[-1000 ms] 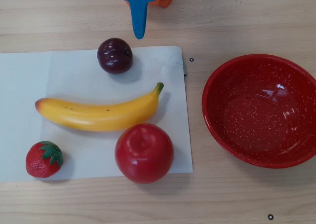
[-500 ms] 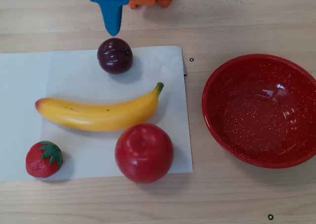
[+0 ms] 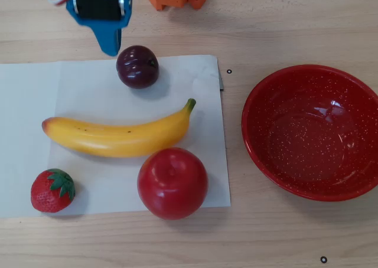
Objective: Grasp the banana and put it in the red bowl
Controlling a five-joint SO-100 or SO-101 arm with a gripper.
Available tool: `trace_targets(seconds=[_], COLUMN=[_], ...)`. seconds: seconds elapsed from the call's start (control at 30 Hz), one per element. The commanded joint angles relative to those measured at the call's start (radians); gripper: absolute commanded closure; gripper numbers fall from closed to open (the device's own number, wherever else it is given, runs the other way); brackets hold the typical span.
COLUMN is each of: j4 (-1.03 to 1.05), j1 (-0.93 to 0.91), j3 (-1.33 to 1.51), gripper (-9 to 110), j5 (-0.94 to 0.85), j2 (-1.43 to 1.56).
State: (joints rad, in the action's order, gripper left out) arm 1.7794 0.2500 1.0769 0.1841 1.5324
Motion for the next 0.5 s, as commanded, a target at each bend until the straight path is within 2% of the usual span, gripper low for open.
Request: trace_targets(seconds=[0.0,0.2,0.47], j4=[0.032,0.057,0.055], j1=[0.043,0.066,0.064], j3=[-0.114,-0.124,-0.097], gripper=[99,85,59], j5=[0.040,0.104,0.117], j2=[0.020,-0.055,-0.103])
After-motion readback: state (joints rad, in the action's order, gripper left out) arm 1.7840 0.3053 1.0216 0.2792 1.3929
